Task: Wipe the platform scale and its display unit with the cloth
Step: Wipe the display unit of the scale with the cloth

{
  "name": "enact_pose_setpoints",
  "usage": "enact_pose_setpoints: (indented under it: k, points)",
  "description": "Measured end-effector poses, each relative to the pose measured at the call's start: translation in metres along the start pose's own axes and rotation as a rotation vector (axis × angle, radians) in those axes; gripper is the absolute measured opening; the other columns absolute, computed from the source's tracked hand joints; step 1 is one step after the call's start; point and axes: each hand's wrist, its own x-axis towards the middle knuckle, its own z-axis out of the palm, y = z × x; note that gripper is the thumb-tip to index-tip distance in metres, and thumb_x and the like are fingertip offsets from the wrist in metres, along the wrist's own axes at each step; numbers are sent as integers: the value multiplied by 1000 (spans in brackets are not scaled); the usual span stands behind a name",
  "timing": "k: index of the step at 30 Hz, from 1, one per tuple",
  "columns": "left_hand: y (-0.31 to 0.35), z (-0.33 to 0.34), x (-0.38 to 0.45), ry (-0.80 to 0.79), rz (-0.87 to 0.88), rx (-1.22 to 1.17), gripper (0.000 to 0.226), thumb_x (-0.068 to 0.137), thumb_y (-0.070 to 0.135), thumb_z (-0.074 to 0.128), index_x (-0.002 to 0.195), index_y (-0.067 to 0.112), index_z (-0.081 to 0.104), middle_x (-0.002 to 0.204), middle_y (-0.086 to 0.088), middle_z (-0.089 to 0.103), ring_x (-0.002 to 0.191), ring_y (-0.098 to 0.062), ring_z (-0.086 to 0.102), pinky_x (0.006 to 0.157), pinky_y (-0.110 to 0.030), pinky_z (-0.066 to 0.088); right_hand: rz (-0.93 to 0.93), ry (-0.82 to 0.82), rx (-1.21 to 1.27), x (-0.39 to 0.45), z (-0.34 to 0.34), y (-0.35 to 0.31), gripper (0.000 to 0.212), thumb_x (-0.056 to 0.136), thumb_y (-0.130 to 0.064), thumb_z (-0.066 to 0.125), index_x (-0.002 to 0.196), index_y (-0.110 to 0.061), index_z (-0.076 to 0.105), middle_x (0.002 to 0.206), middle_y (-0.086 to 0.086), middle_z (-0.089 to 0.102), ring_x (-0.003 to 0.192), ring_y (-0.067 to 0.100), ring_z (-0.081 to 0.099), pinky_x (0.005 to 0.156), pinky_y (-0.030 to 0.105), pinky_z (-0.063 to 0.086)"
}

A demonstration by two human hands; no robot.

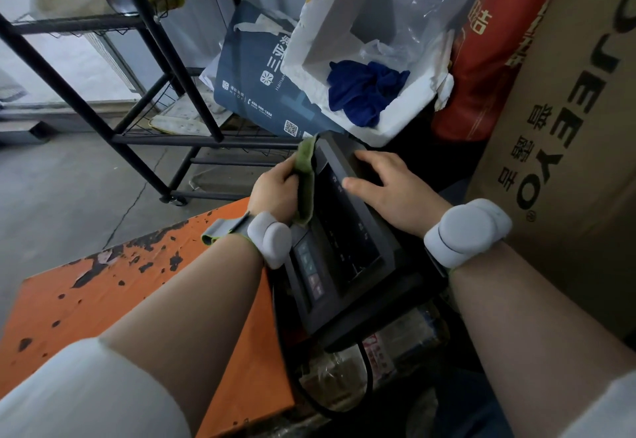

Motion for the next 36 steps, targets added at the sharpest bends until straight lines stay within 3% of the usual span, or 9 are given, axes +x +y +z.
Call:
enact_pose_setpoints:
  k: [6,13,17,22,24,27,30,34,36]
  points:
    - [-4,-4,3,-51,-27,-9,40,95,14,43,128,30,57,119,1,65,102,-15,58,86,-22,43,-2,-4,5,1,0,1,64,90,-44,53,145,-21,29,152,2,22,140,21,24,117,39,21]
    - [25,1,8,-71,65,-207,38,94,10,47,128,23,58,133,5,57,125,-9,50,110,-25,35,7,4,5,2,1,2,64,89,-43,54,144,-22,30,151,2,23,140,21,25,117,39,22]
    - [22,-3,17,-113,43,-191,36,94,14,48,126,25,60,129,3,61,122,-11,53,109,-27,37,8,7,3,2,0,2,63,89,-43,54,144,-22,30,151,1,23,140,21,25,117,37,21]
    - [18,-3,33,-191,-63,-103,33,97,24,47,128,17,57,126,-3,60,121,-17,53,96,-16,35,3,1,5,2,1,2,64,90,-43,53,145,-23,29,152,1,22,141,21,23,117,38,20]
    - [18,-2,39,-181,-33,-182,32,97,22,49,126,15,59,116,-4,63,113,-16,57,104,-25,39,3,4,-1,3,1,2,64,89,-43,54,145,-23,29,151,2,23,141,21,23,117,37,20]
    - [23,2,47,-172,28,-231,31,96,19,51,125,14,60,107,3,61,101,-10,55,100,-23,41,5,1,-8,4,1,2,64,89,-44,54,145,-23,29,151,2,23,141,21,23,117,37,20]
    - [24,8,59,-166,15,-393,30,91,20,58,119,11,64,103,-4,67,100,-18,60,104,-34,43,5,6,-5,5,1,4,65,89,-44,54,144,-23,30,151,1,23,140,21,24,117,37,21]
    - [23,9,68,-191,-97,-425,29,94,17,55,118,3,63,64,10,69,67,-7,62,79,-22,51,3,8,3,6,2,5,64,88,-44,55,144,-24,30,151,1,23,140,21,24,117,37,21]
    - [20,6,71,-215,-119,-313,32,94,24,56,117,4,64,82,0,70,80,-12,62,90,-27,49,-1,10,4,6,1,5,64,88,-44,55,144,-24,30,151,0,23,140,20,24,117,37,21]
